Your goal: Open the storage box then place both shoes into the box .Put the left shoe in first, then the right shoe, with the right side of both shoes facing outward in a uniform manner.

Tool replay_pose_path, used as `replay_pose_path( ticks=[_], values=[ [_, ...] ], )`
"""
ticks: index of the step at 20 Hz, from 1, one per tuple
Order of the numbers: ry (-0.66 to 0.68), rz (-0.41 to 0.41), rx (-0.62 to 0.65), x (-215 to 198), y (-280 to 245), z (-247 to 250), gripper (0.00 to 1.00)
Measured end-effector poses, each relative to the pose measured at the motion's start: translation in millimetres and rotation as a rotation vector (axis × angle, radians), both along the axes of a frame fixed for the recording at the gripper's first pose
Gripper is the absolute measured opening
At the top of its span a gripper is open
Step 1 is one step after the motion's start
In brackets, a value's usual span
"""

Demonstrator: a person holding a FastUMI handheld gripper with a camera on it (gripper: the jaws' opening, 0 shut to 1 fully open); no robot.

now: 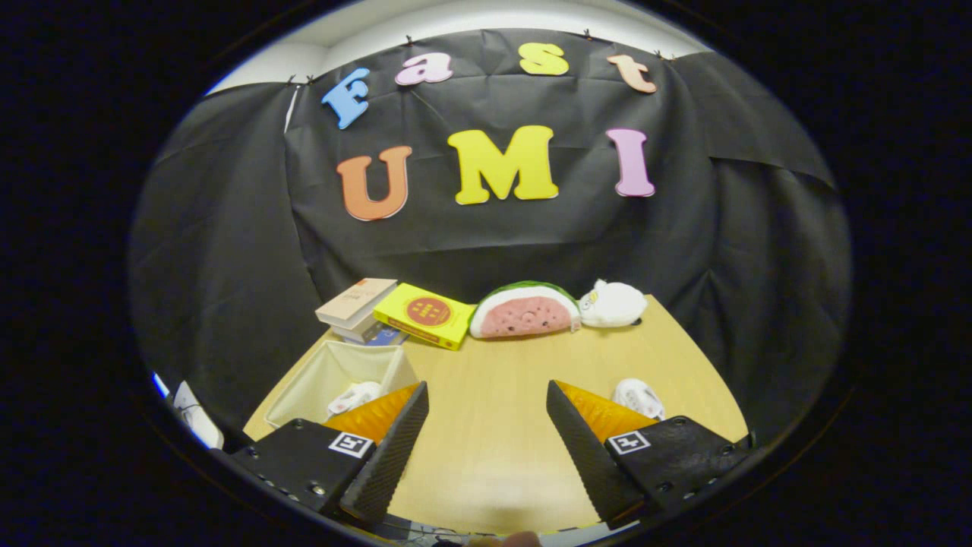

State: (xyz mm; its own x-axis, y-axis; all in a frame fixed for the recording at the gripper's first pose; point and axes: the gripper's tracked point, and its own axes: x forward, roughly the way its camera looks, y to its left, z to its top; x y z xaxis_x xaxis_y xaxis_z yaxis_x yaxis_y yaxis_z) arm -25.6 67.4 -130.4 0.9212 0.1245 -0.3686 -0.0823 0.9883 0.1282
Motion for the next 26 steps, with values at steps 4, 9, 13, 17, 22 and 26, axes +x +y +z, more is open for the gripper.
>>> replay_pose_path(
  ticks=[4, 9, 13, 17, 22, 26],
  values=[
    [0.063, -0.036, -0.047, -14.5, -85.6, -34.8, 0.96],
    [0.182, -0.082, -0.118, -5.5, -171.1, -102.0, 0.96],
    [0.253, -0.088, -0.166, 27.1, -218.9, -149.6, 0.96],
    [0.314, -0.097, -0.152, 53.5, -242.3, -191.2, 0.96],
    [0.416, -0.099, -0.112, 78.4, -258.5, -231.6, 0.96],
    [0.459, -0.063, -0.097, 98.9, -257.0, -240.7, 0.91]
  ],
)
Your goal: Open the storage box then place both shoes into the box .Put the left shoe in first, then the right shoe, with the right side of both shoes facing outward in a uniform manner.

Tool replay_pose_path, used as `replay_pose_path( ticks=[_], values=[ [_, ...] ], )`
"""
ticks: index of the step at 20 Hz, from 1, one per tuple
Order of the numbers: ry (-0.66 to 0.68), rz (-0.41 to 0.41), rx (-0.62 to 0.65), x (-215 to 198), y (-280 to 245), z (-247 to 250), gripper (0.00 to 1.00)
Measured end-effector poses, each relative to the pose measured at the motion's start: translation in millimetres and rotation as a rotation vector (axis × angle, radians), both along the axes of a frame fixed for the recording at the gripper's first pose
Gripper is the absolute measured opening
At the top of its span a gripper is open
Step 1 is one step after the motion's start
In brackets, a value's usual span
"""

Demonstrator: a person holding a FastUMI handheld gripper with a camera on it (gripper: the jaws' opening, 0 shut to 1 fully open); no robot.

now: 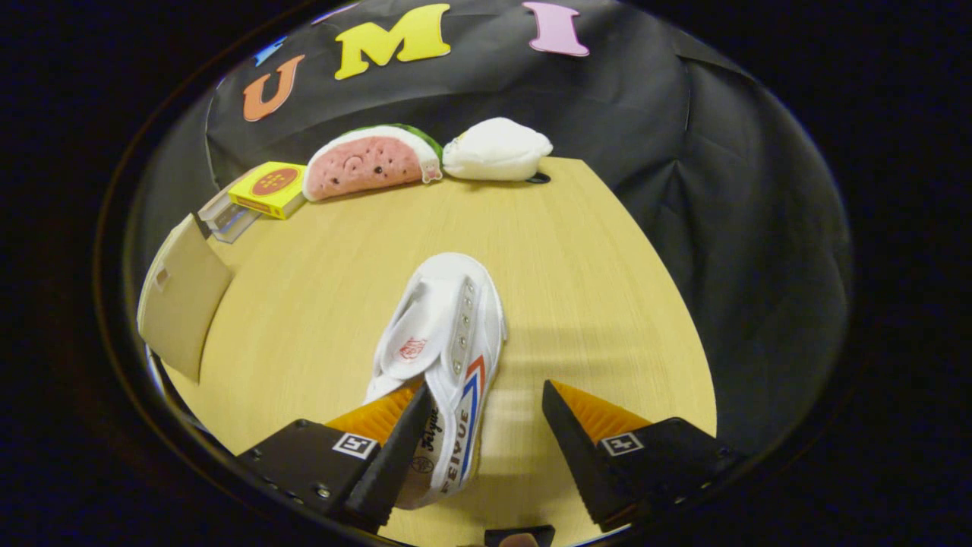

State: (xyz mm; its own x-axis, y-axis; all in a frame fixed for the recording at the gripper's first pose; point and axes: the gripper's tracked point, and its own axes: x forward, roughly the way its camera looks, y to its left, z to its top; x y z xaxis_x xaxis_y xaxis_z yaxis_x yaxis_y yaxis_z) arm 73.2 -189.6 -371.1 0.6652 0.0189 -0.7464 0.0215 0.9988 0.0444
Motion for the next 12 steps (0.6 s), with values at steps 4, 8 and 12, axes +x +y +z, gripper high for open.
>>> replay_pose_path(
  ticks=[4, 8, 12],
  values=[
    [0.05, -0.013, 0.05, 9.6, 5.4, -5.5, 0.61],
    [0.09, -0.093, 0.035, 10.0, -5.6, -4.6, 0.23],
    [0.145, -0.191, 0.171, 5.5, 0.9, 0.4, 0.0]
  ],
)
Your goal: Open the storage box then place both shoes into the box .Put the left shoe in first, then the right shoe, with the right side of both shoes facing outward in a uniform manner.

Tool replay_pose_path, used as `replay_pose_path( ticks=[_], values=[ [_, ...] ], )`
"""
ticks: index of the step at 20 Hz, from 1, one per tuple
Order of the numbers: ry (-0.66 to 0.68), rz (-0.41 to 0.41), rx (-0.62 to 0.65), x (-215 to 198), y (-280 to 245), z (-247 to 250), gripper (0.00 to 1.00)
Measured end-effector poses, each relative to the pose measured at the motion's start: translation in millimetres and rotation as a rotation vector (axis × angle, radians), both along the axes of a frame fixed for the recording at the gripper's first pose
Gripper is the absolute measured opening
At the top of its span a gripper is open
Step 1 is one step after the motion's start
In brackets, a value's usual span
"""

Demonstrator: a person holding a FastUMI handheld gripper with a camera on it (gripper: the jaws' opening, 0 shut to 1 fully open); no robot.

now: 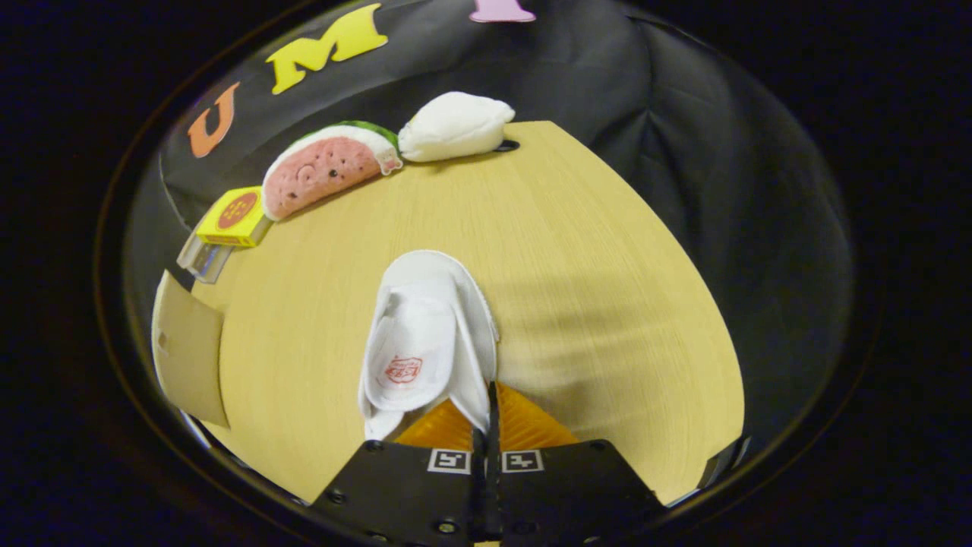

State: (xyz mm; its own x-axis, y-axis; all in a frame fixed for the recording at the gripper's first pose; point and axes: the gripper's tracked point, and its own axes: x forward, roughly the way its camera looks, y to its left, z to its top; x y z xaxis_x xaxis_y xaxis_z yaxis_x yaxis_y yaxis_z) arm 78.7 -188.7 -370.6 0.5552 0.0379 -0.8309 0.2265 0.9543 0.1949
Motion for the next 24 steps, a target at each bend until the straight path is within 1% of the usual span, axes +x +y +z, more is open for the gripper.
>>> replay_pose_path(
  ticks=[3, 7, 10, 13, 17, 20, 24],
  values=[
    [0.02, -0.071, 0.1, -6.4, 13.6, 9.4, 0.0],
    [0.013, -0.11, 0.139, -24.1, 40.4, 37.3, 0.0],
    [-0.013, -0.134, 0.17, -33.8, 82.1, 72.2, 0.0],
    [-0.047, -0.126, 0.191, -41.6, 142.7, 117.5, 0.0],
    [-0.096, -0.1, 0.223, -46.8, 240.4, 175.0, 0.0],
    [-0.111, -0.091, 0.251, -46.8, 313.3, 201.7, 0.0],
    [-0.136, -0.064, 0.236, -39.1, 394.4, 218.8, 0.0]
  ],
)
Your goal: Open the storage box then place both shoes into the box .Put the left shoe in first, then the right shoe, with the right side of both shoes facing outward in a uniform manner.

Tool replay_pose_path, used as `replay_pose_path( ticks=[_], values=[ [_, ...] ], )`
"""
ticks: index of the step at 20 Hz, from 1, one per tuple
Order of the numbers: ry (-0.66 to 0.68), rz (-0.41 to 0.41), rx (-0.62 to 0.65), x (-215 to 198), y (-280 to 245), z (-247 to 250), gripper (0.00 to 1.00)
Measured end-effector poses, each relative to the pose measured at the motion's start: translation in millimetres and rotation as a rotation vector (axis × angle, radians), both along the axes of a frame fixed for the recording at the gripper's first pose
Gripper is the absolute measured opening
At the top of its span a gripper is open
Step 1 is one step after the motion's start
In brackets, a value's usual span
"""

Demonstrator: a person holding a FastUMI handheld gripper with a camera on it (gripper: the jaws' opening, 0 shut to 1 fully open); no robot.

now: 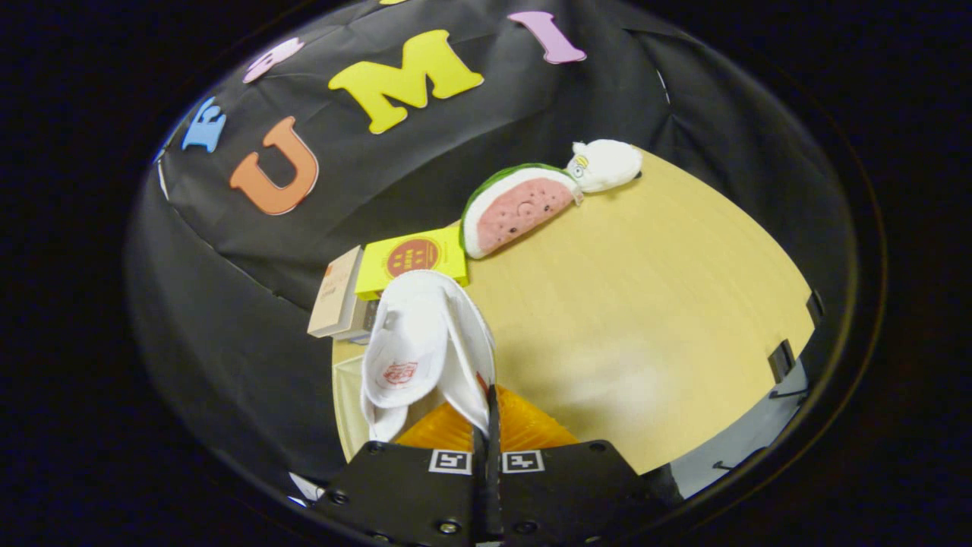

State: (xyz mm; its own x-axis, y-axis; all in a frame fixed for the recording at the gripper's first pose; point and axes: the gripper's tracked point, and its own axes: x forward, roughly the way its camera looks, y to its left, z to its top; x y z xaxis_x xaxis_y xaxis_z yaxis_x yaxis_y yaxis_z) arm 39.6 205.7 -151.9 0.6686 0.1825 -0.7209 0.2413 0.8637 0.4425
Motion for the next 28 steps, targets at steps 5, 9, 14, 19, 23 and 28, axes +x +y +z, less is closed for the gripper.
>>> replay_pose_path(
  ticks=[5, 9, 14, 19, 23, 28],
  values=[
    [-0.039, -0.007, -0.068, 12.6, 73.0, -9.2, 0.0],
    [-0.054, -0.03, -0.18, 15.7, 97.4, -36.8, 0.0],
    [-0.068, -0.043, -0.256, 11.7, 112.4, -68.7, 0.0],
    [-0.049, -0.083, -0.262, 11.7, 103.7, -86.5, 0.0],
    [-0.073, -0.083, -0.313, 16.2, 98.5, -96.4, 0.0],
    [-0.128, -0.018, -0.274, 20.1, 115.4, -98.5, 0.13]
  ],
)
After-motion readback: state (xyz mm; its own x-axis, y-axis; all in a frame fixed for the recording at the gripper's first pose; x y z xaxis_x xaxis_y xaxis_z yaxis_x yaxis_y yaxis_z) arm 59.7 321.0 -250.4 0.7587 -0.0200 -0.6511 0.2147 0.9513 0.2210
